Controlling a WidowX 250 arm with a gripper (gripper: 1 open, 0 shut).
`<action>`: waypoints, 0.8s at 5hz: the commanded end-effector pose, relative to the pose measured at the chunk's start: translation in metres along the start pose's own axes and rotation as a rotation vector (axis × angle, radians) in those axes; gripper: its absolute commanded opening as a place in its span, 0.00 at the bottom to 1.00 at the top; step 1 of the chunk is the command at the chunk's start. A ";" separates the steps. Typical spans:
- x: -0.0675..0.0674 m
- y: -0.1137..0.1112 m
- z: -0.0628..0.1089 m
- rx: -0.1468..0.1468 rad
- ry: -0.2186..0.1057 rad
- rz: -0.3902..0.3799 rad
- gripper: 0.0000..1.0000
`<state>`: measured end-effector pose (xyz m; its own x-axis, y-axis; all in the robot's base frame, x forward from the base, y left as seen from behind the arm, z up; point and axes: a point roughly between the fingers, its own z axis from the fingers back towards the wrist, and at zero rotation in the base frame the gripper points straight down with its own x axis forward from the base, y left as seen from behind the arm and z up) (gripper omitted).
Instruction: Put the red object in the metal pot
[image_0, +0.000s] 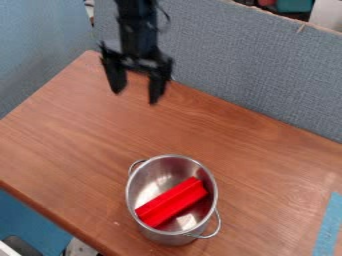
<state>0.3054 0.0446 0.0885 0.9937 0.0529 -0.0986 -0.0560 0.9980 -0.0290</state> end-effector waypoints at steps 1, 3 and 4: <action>-0.020 -0.025 0.025 0.011 -0.091 -0.067 1.00; -0.038 -0.036 0.026 0.022 -0.127 0.135 1.00; -0.040 -0.030 0.033 0.014 -0.133 0.237 1.00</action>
<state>0.2680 0.0102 0.1119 0.9605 0.2776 -0.0207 -0.2777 0.9607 -0.0008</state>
